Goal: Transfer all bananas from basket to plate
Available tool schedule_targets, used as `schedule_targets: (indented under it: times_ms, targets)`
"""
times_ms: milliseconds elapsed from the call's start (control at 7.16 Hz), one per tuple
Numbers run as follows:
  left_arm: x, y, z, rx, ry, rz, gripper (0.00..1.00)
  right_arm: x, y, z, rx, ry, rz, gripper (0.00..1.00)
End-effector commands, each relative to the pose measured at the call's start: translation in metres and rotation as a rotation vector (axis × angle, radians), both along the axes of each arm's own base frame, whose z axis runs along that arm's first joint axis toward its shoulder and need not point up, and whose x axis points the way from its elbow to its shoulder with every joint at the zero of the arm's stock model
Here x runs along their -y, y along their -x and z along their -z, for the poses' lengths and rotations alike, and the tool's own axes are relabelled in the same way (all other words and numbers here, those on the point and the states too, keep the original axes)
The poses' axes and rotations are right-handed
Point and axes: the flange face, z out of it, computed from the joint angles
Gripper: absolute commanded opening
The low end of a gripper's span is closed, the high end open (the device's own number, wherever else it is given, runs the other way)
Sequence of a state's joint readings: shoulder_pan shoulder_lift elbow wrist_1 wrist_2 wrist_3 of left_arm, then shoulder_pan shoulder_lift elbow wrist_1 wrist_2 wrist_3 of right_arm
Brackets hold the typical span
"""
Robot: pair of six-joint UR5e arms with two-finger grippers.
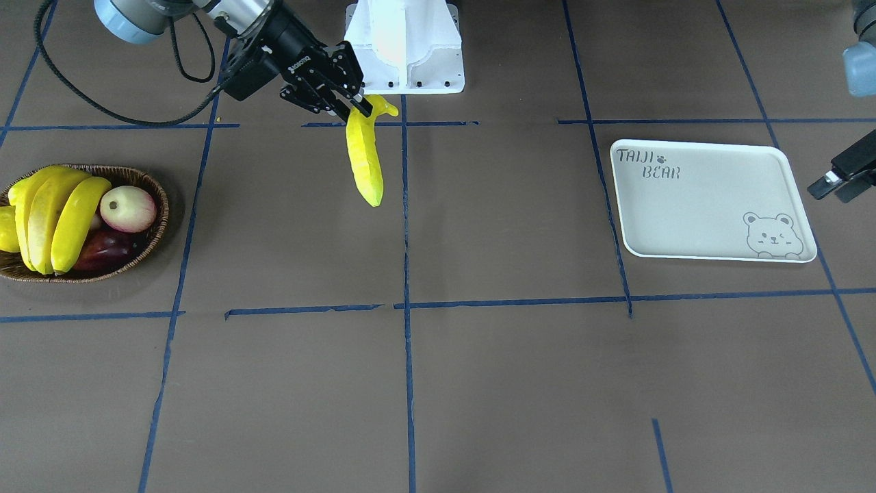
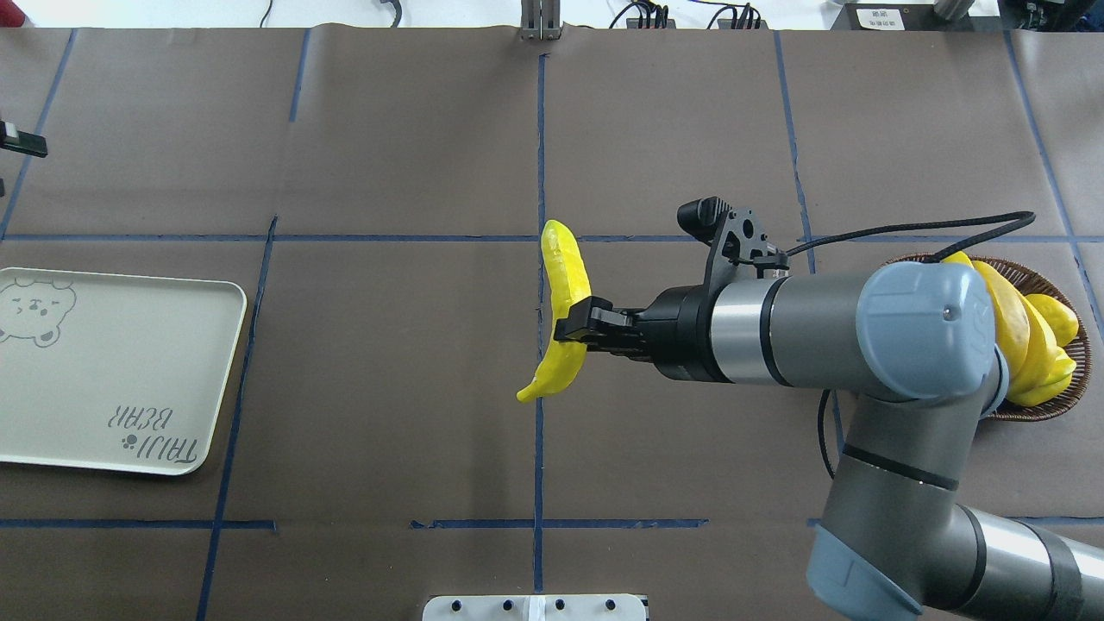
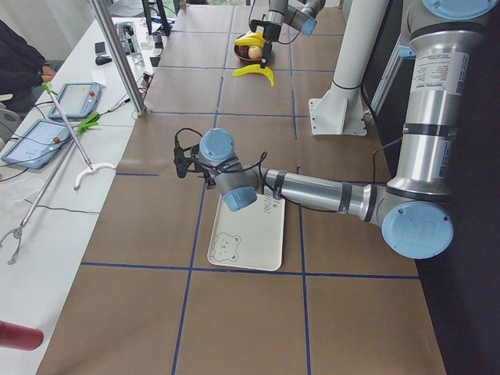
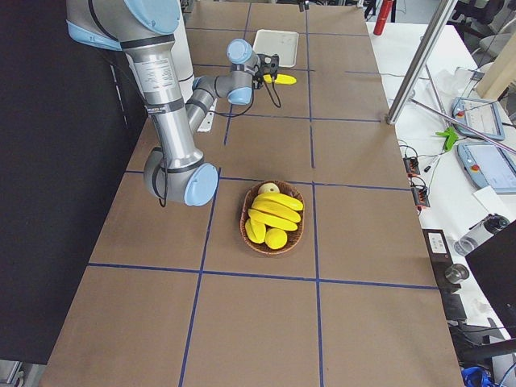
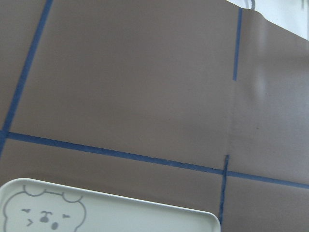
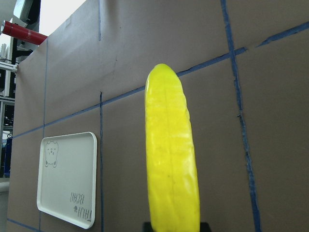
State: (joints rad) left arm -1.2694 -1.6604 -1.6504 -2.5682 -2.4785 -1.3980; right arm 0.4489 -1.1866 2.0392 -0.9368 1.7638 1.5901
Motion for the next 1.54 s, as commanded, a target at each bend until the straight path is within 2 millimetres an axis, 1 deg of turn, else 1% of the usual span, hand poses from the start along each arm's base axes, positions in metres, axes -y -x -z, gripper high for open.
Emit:
schedule_targets:
  times_ms: [0,140,279,419,558,698,838,977,1117,1256,1396]
  targets:
    - [-0.004,-0.100,0.081,-0.194,0.094,0.057,0.99,-0.013,0.020,0.009,0.009,-0.013,-0.021,0.01]
    - [-0.009,-0.163,0.130,-0.271,0.131,0.022,0.99,-0.015,0.027,0.020,0.025,-0.018,-0.018,0.01]
    - [-0.017,-0.205,0.170,-0.327,0.152,-0.007,0.99,-0.016,0.031,0.020,0.022,-0.020,-0.014,0.01]
    - [-0.024,-0.236,0.202,-0.379,0.183,-0.022,0.99,-0.015,0.036,0.021,0.018,-0.018,-0.014,0.01]
    - [-0.036,-0.268,0.221,-0.391,0.191,-0.027,0.99,-0.013,0.043,0.027,0.022,-0.020,-0.012,0.01]
    - [-0.052,-0.304,0.243,-0.402,0.188,-0.051,0.99,-0.011,0.046,0.030,0.023,-0.017,-0.012,0.01]
    - [-0.064,-0.329,0.262,-0.398,0.197,-0.051,0.99,-0.011,0.046,0.031,0.025,-0.018,-0.012,0.01]
    - [-0.076,-0.344,0.266,-0.395,0.198,-0.073,0.99,-0.011,0.047,0.032,0.025,-0.018,-0.012,0.01]
    - [-0.079,-0.347,0.264,-0.390,0.195,-0.079,0.99,-0.011,0.047,0.032,0.026,-0.020,-0.012,0.01]
    - [-0.079,-0.346,0.266,-0.394,0.196,-0.080,0.87,-0.011,0.047,0.033,0.028,-0.019,-0.012,0.01]
    - [-0.080,-0.345,0.264,-0.391,0.195,-0.081,0.23,-0.011,0.046,0.032,0.028,-0.022,-0.012,0.01]
